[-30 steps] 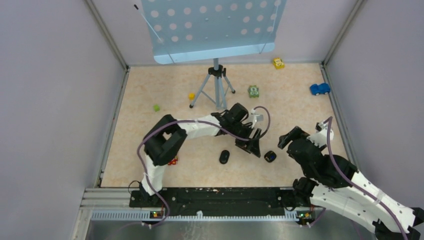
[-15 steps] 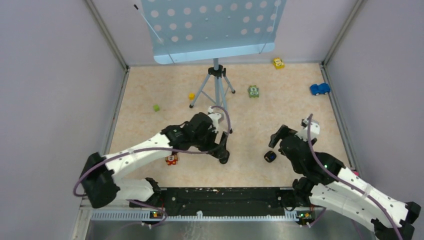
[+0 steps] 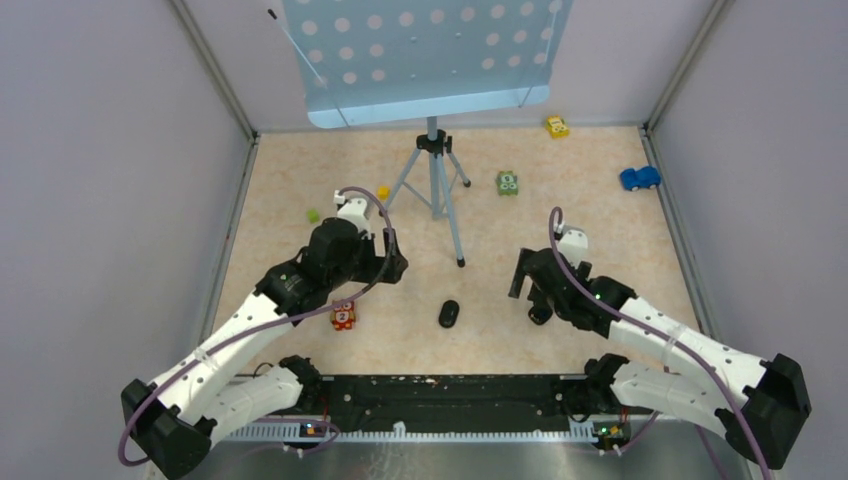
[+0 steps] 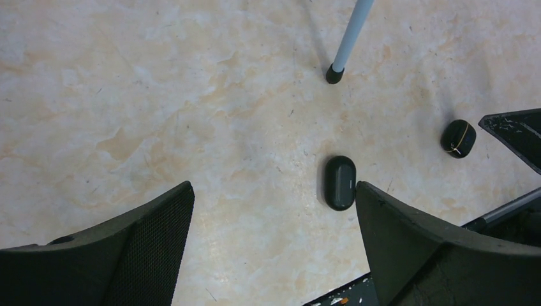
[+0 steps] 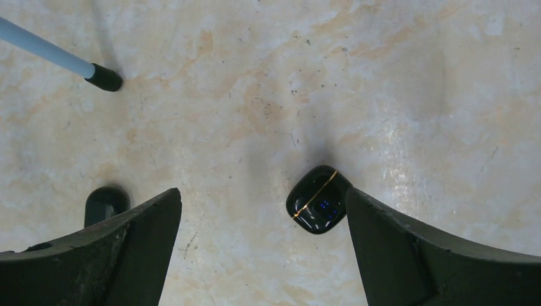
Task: Insert the wireless bluetooth earbuds into the charging case
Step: Reset both arms
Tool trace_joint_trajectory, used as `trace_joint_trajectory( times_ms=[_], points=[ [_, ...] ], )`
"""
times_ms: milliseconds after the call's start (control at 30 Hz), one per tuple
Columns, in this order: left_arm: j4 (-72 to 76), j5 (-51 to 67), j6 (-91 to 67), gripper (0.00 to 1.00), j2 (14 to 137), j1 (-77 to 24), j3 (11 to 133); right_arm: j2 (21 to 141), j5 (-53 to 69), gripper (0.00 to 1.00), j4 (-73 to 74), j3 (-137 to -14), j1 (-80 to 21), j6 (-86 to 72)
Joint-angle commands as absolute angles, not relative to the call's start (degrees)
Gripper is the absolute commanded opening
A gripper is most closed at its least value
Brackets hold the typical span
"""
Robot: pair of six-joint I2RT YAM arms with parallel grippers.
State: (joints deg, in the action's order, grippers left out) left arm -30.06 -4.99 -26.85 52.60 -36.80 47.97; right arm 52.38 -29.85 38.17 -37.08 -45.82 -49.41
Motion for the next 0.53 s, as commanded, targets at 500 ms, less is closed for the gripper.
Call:
trace_joint_trajectory(
  times_ms=[500],
  points=[
    [-25.3,-3.2,-28.4,0.99,50.4,-36.7,46.8,49.3,-32.2,0.96,36.8,-39.2,-45.2,-50.3]
  ],
)
